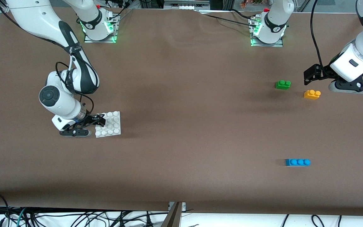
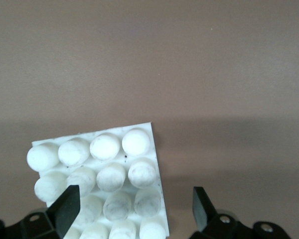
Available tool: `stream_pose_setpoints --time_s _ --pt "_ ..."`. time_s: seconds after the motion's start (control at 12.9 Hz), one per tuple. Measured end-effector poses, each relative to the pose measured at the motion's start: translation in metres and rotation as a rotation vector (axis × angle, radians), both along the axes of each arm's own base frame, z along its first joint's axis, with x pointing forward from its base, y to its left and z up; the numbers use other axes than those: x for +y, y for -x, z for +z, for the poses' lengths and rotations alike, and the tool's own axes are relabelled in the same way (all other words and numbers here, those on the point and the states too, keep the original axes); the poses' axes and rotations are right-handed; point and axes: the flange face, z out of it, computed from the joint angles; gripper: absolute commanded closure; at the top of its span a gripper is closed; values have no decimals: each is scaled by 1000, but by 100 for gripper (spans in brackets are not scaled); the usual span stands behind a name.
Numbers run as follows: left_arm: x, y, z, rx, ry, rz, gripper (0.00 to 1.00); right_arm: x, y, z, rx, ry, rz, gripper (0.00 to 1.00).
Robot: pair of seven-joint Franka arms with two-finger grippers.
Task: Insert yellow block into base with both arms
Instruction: 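Reach the right gripper down to the white base plate and grasp it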
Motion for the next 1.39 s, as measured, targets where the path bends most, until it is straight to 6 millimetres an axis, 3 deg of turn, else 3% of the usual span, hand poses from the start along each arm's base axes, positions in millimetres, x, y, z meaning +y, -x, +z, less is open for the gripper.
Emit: stream_pose_setpoints --time_s 0.62,1.39 --pt "0 0 0 0 0 0 0 3 4 -32 27 -13 -29 0" --pt "0 0 0 0 0 0 0 3 4 -36 23 -13 -29 9"
